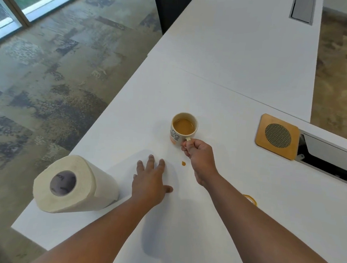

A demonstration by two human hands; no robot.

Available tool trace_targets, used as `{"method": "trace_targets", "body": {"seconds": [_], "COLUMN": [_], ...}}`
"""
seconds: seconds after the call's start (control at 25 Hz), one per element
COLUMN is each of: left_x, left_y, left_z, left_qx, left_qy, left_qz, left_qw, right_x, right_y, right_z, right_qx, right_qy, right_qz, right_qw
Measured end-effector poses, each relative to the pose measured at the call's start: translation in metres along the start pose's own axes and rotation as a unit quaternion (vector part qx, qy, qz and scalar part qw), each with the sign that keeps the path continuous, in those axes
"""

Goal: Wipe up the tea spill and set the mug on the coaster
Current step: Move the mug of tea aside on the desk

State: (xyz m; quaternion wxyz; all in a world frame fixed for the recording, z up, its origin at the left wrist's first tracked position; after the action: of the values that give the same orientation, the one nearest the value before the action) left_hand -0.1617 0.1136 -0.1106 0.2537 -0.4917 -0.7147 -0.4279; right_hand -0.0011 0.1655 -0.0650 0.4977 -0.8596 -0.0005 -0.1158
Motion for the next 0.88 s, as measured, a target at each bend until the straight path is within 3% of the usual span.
{"method": "trace_targets", "body": {"seconds": [0.88], "left_x": [0.001], "left_y": [0.001], "left_z": [-0.002], "left_qx": [0.0], "left_qy": [0.015], "left_qz": [0.011], "left_qw": [1.0], "right_x": [0.007], "right_y": [0.04], "right_z": [-0.049], "right_qx": [-0.025], "right_qy": [0.015], "right_qz": [0.015], "right_qw": [0.999]}}
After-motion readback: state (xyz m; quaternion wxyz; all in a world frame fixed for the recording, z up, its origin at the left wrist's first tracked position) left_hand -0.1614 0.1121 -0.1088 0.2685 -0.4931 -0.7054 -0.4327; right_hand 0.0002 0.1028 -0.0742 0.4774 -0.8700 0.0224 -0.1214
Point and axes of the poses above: each hand's wrist, its own z-axis towards the middle knuckle, its own x-axis out of the back of the hand, y = z × x, the point moved 2 cm from there along z, towards the middle knuckle, and after that the axes turned 8 degrees about -z, right-handed, at the moved point
